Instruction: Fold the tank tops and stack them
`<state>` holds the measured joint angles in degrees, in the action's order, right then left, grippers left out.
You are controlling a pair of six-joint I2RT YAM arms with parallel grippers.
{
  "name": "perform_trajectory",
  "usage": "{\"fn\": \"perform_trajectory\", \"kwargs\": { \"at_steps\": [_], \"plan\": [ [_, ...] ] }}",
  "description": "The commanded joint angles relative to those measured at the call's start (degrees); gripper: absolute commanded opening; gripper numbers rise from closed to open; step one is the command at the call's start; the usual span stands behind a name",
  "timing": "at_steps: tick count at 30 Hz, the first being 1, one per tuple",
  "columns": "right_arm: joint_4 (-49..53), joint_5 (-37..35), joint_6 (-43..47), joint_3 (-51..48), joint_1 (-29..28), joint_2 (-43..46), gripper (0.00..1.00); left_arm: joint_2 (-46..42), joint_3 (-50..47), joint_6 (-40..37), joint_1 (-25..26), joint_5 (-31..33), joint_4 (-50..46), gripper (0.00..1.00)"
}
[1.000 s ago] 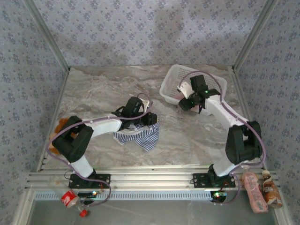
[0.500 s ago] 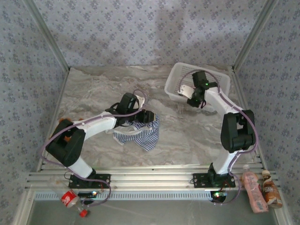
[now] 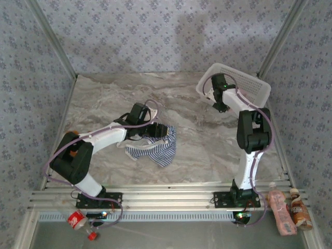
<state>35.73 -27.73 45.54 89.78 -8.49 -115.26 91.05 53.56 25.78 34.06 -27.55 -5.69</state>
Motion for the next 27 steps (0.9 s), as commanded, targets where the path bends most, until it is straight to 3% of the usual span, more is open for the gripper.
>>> {"fn": "perform_trajectory", "kwargs": {
  "at_steps": [1,8,12,15,23,27],
  "plan": [
    [-0.10,-9.62,-5.87,6.42,2.03,-3.29,0.38,-2.18,0.54,-1.95,-0.71,-0.86,-2.53,0.51],
    [6.14,-9.38,-13.88,14.24,5.54,-5.81,0.37,-2.81,-0.19,-2.05,-1.34,-0.67,-3.52,0.51],
    [5.83,-8.03,-14.85,12.09,4.94,-4.37,0.54,-2.79,0.68,-3.24,-1.48,0.07,-5.42,0.52],
    [7.24,-5.63,-16.68,10.68,4.54,-1.89,0.61,-3.24,2.43,-5.80,-2.30,1.40,-10.11,0.53],
    [7.89,5.31,-21.96,-2.74,0.34,14.68,0.70,-7.48,6.56,-14.65,-8.33,9.21,-29.20,0.60],
    [7.46,19.22,-33.23,-10.00,-2.77,25.67,0.73,-9.55,4.94,-16.24,-15.10,11.19,-34.61,0.60]
  ]
}}
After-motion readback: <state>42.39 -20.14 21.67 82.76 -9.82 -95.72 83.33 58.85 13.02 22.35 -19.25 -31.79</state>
